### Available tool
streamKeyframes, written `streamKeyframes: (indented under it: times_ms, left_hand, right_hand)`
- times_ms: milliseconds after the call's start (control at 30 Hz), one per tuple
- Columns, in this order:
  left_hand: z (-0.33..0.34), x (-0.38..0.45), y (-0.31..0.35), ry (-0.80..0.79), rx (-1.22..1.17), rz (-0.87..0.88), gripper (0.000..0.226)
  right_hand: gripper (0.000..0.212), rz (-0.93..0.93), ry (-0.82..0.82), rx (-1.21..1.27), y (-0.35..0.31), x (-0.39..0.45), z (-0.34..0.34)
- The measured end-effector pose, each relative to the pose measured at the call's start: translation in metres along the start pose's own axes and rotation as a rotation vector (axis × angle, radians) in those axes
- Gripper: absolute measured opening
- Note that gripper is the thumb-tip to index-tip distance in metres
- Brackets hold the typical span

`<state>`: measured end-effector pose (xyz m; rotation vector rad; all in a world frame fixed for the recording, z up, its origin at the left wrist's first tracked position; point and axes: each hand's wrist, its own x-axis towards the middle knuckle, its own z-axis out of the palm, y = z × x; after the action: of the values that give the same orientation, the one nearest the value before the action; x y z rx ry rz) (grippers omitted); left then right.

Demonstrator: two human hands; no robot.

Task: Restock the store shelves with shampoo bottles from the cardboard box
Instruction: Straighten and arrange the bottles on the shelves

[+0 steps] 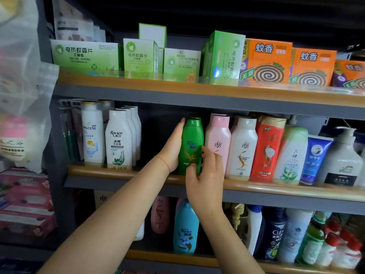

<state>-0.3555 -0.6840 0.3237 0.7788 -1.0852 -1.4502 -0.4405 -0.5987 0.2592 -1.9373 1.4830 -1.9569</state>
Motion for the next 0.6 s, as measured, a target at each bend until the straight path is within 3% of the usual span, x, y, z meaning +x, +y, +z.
streamKeyframes:
  times_ms: [200,267,367,467,533,600]
  left_hand:
    - [0.002,-0.014,0.007,0.104,0.107,-0.006,0.066]
    - [-0.005,-0.025,0.009,0.274,0.256,0.130,0.057]
    - [-0.035,-0.060,0.003,0.489,0.370,0.530,0.014]
    - [-0.068,-0.095,0.001,0.745,0.416,0.798,0.016]
    - [-0.085,-0.103,0.003,0.904,0.519,0.862,0.016]
    - [-0.103,-0.097,0.003,0.938,0.561,0.762,0.023]
  right_hand:
    - [0.042,-0.027,0.010,0.110,-0.006,0.003,0.002]
    - [0.036,-0.036,-0.014,0.201,-0.014,0.001,0.004]
    - [0.025,-0.087,-0.065,0.307,-0.028,-0.001,0.012]
    - [0.017,-0.085,-0.182,0.370,-0.040,0.003,0.033]
    - [0.017,-0.034,-0.293,0.389,-0.048,0.011,0.054]
    - [0.025,0.020,-0.391,0.358,-0.053,0.021,0.079]
